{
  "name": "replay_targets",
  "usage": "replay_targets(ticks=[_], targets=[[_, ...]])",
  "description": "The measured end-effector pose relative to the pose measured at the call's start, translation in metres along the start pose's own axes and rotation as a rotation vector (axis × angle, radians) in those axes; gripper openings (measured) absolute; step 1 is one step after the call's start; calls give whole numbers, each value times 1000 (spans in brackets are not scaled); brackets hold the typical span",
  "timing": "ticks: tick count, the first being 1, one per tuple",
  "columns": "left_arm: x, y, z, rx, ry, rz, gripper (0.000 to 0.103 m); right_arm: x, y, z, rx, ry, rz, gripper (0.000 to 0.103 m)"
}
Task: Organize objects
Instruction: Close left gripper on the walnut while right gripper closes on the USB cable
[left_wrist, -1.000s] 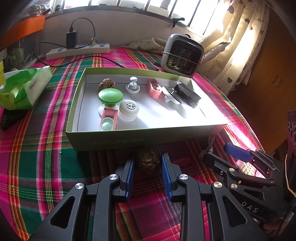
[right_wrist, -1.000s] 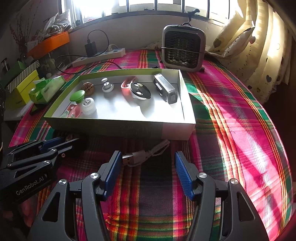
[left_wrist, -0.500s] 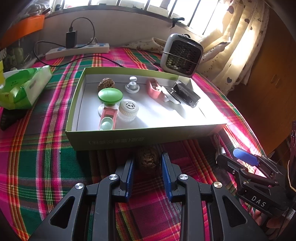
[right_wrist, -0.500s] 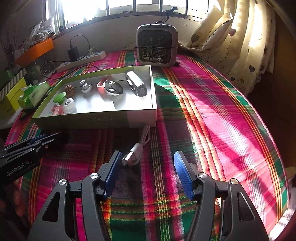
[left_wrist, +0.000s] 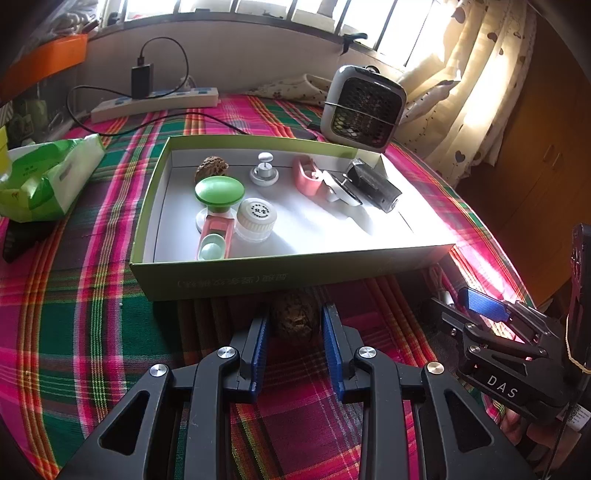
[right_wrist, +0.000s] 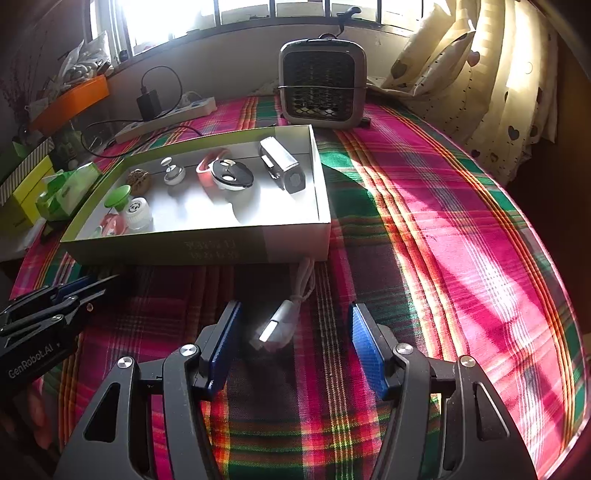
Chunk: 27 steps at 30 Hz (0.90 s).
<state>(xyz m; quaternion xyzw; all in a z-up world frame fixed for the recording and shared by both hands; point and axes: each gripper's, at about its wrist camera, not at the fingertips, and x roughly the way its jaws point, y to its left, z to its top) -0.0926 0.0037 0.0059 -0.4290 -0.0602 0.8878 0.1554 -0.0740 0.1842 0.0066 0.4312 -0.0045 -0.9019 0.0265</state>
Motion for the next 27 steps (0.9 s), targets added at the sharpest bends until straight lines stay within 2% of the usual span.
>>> replay_targets(ticks=[1, 8, 13, 17, 27], targets=[[0, 0, 0, 0, 0, 0, 26, 0, -1, 0, -3, 0, 1, 58], [-1, -1, -1, 4, 3, 8, 26, -3, -10, -1, -13, -6, -14, 35], [1, -2, -1, 19, 2, 26, 26, -3, -10, -1, -19, -7, -7, 33], [0, -1, -1, 12, 2, 26, 25, -3, -12, -2, -25, -9, -4, 20], [-1, -2, -1, 13, 1, 36, 25, -4, -14, -2, -23, -11, 13, 20]])
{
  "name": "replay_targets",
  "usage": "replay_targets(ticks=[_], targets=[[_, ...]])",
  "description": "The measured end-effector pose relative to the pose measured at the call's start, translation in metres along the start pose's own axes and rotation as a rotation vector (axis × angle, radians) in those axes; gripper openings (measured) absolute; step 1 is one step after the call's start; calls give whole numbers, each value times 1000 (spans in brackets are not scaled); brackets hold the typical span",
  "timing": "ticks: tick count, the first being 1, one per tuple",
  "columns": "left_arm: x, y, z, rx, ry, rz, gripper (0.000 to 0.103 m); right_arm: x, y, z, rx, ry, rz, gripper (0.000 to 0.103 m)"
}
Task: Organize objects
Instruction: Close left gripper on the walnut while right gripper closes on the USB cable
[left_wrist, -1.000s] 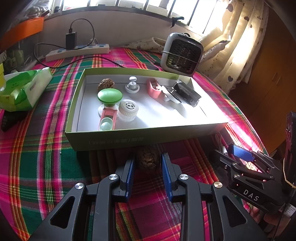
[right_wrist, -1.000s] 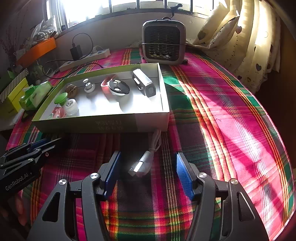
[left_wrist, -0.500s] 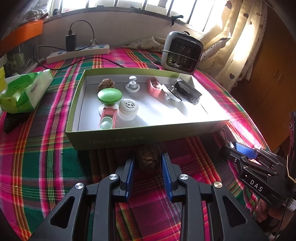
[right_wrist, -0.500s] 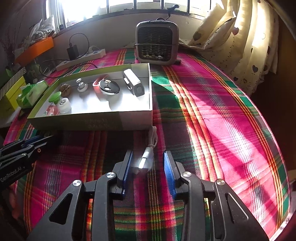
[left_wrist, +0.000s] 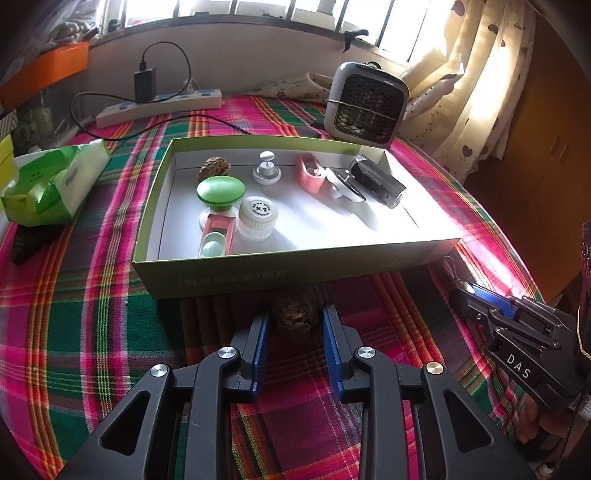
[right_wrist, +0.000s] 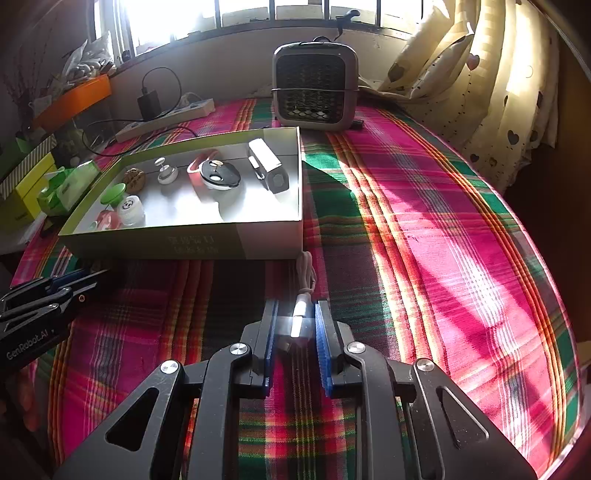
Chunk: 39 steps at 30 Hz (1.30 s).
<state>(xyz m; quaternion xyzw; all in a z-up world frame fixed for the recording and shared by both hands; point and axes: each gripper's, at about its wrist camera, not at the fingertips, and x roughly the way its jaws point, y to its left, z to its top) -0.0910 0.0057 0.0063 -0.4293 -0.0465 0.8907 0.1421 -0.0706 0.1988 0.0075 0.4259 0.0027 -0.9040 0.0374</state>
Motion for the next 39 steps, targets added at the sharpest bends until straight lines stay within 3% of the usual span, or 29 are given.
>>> replay_targets(ticks=[39], targets=[[-10, -1, -9, 5, -6, 37, 25, -12, 12, -9, -39, -33, 83, 15]])
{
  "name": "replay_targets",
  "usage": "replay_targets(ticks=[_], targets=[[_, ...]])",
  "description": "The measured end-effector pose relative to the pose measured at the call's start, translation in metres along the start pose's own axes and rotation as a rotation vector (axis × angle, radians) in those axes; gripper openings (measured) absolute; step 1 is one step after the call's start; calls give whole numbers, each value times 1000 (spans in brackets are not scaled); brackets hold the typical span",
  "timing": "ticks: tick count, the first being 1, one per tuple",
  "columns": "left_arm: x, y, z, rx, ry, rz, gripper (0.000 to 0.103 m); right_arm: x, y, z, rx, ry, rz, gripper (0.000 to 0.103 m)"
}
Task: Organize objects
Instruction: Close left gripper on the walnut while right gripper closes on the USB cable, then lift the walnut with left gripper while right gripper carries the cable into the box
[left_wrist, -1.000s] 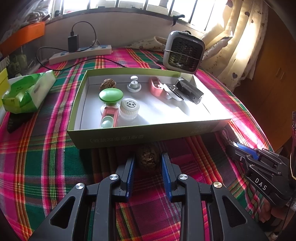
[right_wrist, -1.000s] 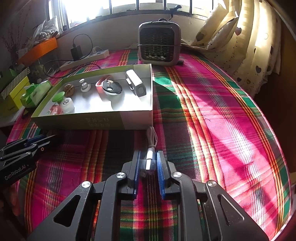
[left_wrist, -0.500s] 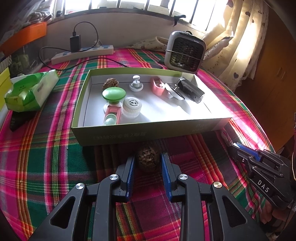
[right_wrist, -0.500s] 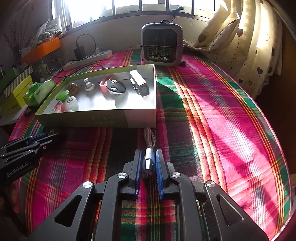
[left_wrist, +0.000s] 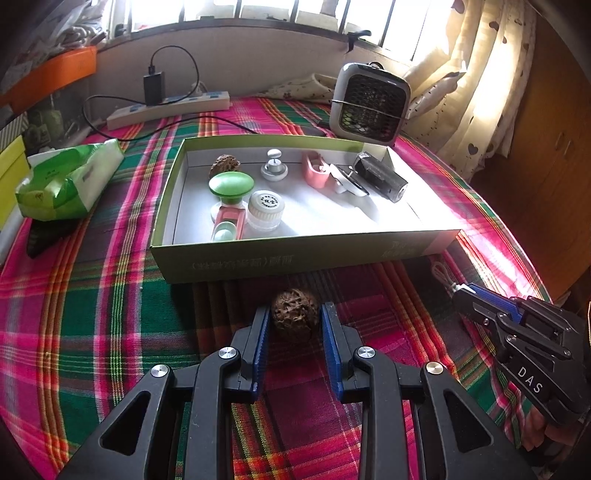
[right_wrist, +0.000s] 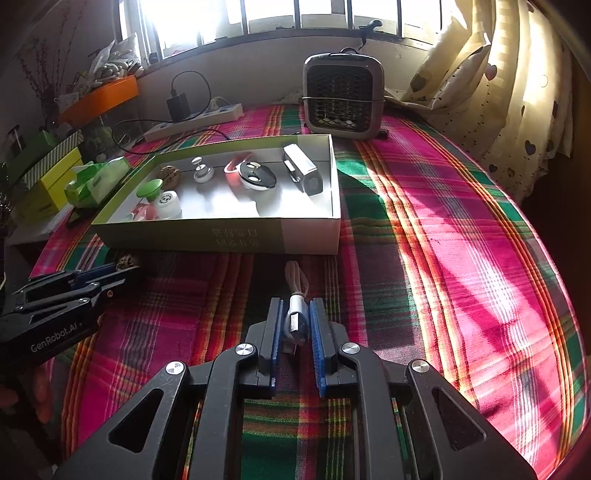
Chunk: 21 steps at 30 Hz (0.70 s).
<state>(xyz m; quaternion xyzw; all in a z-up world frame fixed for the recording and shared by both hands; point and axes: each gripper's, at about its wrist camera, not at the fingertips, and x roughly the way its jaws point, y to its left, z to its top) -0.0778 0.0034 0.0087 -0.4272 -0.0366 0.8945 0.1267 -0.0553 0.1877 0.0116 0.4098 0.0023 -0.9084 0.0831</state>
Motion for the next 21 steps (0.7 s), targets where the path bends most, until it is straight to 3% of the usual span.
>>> replay_targets(ticks=[21], targets=[[-18, -10, -1, 26, -35, 17, 25, -16, 4, 1, -7, -47, 56, 13]])
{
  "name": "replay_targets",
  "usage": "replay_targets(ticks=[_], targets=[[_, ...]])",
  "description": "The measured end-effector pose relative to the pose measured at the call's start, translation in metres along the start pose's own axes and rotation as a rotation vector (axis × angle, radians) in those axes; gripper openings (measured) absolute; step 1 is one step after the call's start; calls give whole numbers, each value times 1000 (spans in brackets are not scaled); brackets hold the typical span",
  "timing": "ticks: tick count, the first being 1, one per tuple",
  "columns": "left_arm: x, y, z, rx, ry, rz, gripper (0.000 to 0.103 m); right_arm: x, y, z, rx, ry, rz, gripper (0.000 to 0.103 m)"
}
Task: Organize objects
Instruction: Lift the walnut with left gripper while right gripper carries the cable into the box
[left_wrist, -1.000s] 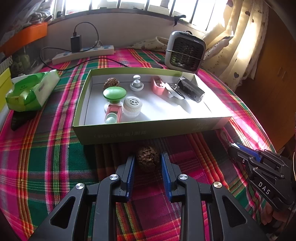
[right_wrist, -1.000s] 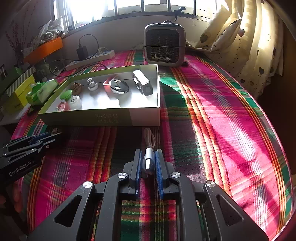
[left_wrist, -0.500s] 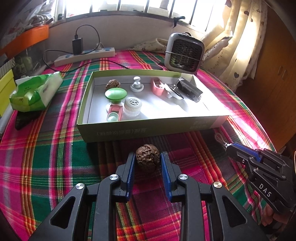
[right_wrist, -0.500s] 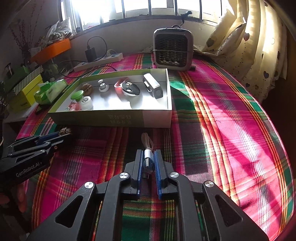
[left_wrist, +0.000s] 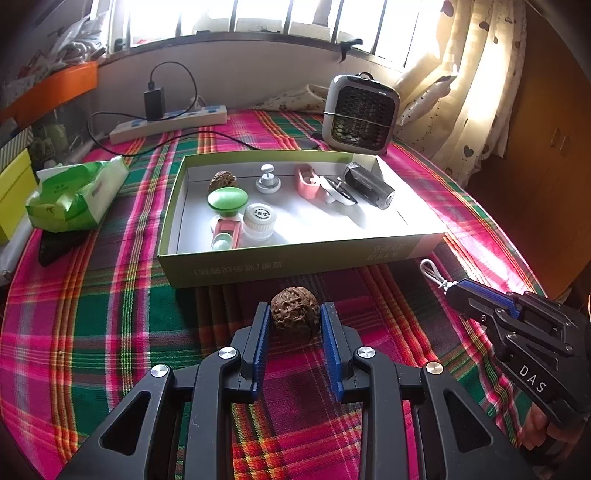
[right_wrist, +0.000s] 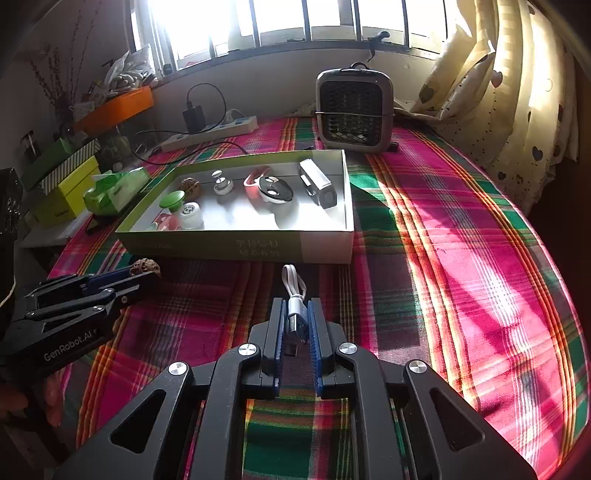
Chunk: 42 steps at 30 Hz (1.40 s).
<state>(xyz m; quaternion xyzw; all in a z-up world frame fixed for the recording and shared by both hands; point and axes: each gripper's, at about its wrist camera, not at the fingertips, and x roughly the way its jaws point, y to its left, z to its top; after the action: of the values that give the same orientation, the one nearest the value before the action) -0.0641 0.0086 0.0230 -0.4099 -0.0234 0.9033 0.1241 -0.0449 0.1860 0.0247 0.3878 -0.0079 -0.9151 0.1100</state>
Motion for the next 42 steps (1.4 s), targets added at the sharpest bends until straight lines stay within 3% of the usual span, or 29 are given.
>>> replay_targets(ticks=[18, 42], targets=[[-13, -8, 22, 31, -48, 0, 25, -6, 7, 28, -22, -51, 45, 13], [14, 5, 65, 25, -50, -6, 25, 29, 5, 67, -46, -25, 74, 13]])
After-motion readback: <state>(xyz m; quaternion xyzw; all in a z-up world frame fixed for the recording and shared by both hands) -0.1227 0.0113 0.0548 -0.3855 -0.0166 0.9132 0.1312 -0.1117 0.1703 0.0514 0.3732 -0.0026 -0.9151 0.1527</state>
